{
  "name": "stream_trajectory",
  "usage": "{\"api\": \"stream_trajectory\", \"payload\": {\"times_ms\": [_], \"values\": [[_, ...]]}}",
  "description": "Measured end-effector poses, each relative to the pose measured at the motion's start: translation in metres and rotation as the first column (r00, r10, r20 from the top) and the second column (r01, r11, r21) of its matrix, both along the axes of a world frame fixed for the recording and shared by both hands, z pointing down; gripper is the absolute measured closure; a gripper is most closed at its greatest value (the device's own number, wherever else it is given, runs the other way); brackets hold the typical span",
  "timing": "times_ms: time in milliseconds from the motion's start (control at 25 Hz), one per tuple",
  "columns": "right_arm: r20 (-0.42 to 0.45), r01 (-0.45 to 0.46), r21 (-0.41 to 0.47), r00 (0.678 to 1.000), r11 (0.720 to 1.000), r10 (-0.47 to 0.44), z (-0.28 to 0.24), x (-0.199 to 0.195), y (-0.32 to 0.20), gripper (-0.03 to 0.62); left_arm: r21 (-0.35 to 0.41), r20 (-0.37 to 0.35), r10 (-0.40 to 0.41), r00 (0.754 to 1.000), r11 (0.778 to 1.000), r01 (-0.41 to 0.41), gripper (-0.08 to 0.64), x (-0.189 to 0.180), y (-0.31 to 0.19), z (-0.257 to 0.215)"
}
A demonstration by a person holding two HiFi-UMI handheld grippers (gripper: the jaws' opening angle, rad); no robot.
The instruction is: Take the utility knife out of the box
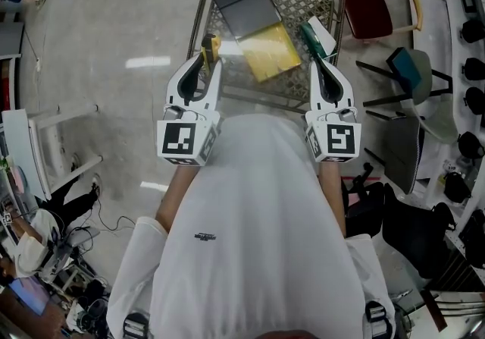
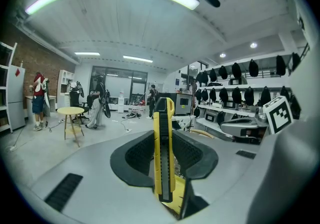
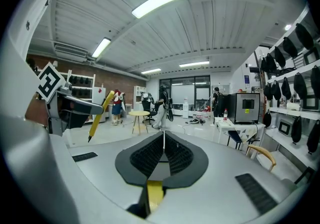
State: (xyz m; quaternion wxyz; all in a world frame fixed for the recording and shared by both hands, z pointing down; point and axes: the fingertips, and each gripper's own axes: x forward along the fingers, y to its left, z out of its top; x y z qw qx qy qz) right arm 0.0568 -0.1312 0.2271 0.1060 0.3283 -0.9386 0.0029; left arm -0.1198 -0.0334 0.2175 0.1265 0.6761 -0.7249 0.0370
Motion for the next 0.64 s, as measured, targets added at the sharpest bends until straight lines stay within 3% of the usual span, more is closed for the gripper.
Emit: {"api": "stream_trajectory", "payload": {"times_ms": [640], "values": [[-0.004,0.001,0.001,1.000,1.000,-0.001,-0.0002,-0.0012,-0.0026,0.592,-0.002,-0.004,0.009,1.000,1.000,-0.009,0.453,0.0030,-0.0059,-0.0019]]}}
